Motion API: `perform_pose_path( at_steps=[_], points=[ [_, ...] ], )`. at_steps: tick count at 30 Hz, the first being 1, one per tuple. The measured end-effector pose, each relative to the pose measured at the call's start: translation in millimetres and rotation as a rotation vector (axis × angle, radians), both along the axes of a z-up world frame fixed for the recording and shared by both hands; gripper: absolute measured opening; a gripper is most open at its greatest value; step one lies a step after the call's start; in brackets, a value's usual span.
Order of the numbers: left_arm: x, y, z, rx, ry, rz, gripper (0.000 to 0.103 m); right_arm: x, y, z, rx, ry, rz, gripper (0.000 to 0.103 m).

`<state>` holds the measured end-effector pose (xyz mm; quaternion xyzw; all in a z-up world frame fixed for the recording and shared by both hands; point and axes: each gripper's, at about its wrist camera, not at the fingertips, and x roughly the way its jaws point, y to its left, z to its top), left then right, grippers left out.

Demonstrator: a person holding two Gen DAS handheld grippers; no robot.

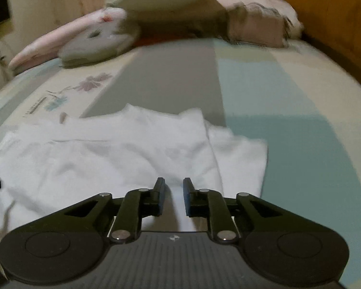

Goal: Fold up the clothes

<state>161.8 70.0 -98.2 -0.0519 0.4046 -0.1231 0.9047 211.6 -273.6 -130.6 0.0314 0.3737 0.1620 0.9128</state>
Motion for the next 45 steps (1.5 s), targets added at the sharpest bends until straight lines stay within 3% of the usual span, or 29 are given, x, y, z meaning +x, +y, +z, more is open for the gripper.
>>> perform_pose_path(
  at_steps=[10, 14, 18, 21, 24, 26, 29, 31, 35, 40, 43, 45],
  points=[
    [42.8, -14.0, -8.2, -0.003, -0.060, -0.100, 0.094, -5.6, -6.0, -4.5, 0.073, -0.012, -0.044, 0.026],
    [67.3, -23.5, -21.2, 0.048, -0.036, -0.104, 0.094, -7.6, -7.1, -5.8, 0.093, -0.020, -0.049, 0.031],
    [77.0, -31.5, -12.5, 0.093, -0.061, -0.096, 0.094, -8.1, -7.4, -6.3, 0.110, -0.024, -0.040, 0.035],
    [67.1, -34.2, -0.3, 0.086, -0.071, -0.096, 0.094, -9.1, -6.9, -6.7, 0.123, -0.029, -0.029, 0.044],
    [48.4, -41.1, 11.0, 0.071, -0.088, -0.137, 0.095, -10.8, -3.7, -6.7, 0.131, -0.040, 0.004, 0.065],
    [36.0, -47.2, 16.1, 0.072, -0.100, -0.164, 0.096, -14.3, 4.2, -4.8, 0.093, -0.054, 0.021, 0.071],
    [28.7, -62.8, 1.0, 0.194, -0.107, -0.163, 0.096, -23.0, 18.5, 0.8, 0.004, -0.080, 0.030, 0.076],
    [34.5, -66.6, -15.8, 0.255, -0.066, -0.138, 0.096, -32.7, 26.0, 5.0, -0.018, -0.097, 0.058, 0.080],
    [36.2, -64.5, -14.0, 0.235, -0.040, -0.117, 0.096, -44.3, 35.6, -1.2, -0.089, -0.095, 0.095, 0.097],
    [19.0, -71.8, 1.8, 0.237, -0.111, -0.163, 0.097, -53.5, 39.1, 2.0, -0.103, -0.096, 0.101, 0.098],
    [22.3, -73.5, -13.7, 0.236, -0.055, -0.139, 0.097, -57.5, 43.8, 10.0, -0.062, -0.110, 0.127, 0.098],
    [23.7, -72.9, -21.2, 0.238, -0.040, -0.119, 0.099, -55.9, 50.9, 4.8, -0.093, -0.093, 0.135, 0.098]
  ],
)
